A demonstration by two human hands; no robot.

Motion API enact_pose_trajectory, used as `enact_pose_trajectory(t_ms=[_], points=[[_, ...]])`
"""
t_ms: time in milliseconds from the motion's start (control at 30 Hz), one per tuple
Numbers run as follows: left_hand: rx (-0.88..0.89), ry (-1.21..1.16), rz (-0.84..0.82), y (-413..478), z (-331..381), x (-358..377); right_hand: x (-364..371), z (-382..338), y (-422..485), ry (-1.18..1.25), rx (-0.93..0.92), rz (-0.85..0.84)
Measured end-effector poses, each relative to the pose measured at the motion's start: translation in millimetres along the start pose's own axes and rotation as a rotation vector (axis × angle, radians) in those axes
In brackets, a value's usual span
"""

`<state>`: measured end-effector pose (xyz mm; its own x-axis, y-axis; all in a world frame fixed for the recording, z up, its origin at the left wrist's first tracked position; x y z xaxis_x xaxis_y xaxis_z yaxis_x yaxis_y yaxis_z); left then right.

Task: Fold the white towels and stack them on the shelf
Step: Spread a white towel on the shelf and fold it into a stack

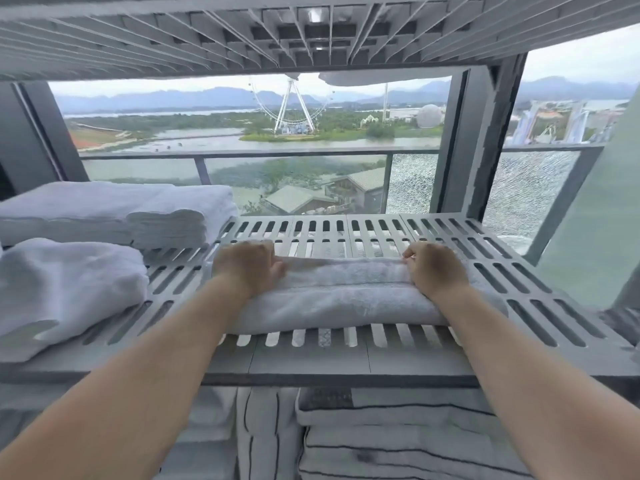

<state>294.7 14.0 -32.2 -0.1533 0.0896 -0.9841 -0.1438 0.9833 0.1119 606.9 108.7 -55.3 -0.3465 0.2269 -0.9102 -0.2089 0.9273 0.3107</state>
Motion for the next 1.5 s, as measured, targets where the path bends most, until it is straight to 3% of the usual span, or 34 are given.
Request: enact_pose_trajectory(t_ms=[67,167,267,367,533,733,867,967,1333,1500], points=[[-0.019,-0.011,0.078,-12.8,-11.1,-13.0,-11.6,-14.4,-9.2,-0.113,-0.049,0.123],[-0.051,0.118,0.197,-24.1,-18.6,-31.1,-15.0,-32.5,-19.0,-0.213,-0.097,0.162],[-0.151,0.321,0.148,-20.5,-31.5,-29.0,-13.3,-25.7,-19.3,-0.127,-0.052,0.122],[-0.218,0.335,0.106,-12.6,-47.0,-15.1,-12.1,-24.8,-18.3,-0.1,-0.041,0.115],[-0.032,0.181,0.131,2.2,-6.6,-5.8,-7.2,-22.7,-12.6,-0.094,-0.029,0.078],[0.324,-0.139,0.187,10.8,83.1,-26.2,-3.6,-21.1,-12.4,-0.065,0.003,0.016],[0.472,-0.321,-0.057,14.1,131.5,-3.6,-1.4,-21.1,-12.0,-0.041,0.0,-0.034],[0.43,-0.292,-0.15,18.8,137.9,22.3,-2.1,-19.8,-12.3,-0.004,0.002,-0.05],[0.183,-0.163,0.085,15.9,62.9,10.0,-1.1,-31.4,-10.8,-0.124,-0.004,-0.055],[0.144,-0.088,0.101,8.4,39.7,1.8,-3.1,-105.2,-16.1,-0.027,-0.195,0.023]])
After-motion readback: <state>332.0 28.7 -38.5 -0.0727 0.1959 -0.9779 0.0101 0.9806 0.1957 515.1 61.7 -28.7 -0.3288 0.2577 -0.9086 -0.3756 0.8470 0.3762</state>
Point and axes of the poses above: each hand's wrist, its own y-axis towards the middle knuckle, its own x-axis out of the palm, z = x × y, the point moved 10 cm from there along y, towards the middle knuckle, and after that the axes turned 13 degrees about -z, right-handed, at the moved point
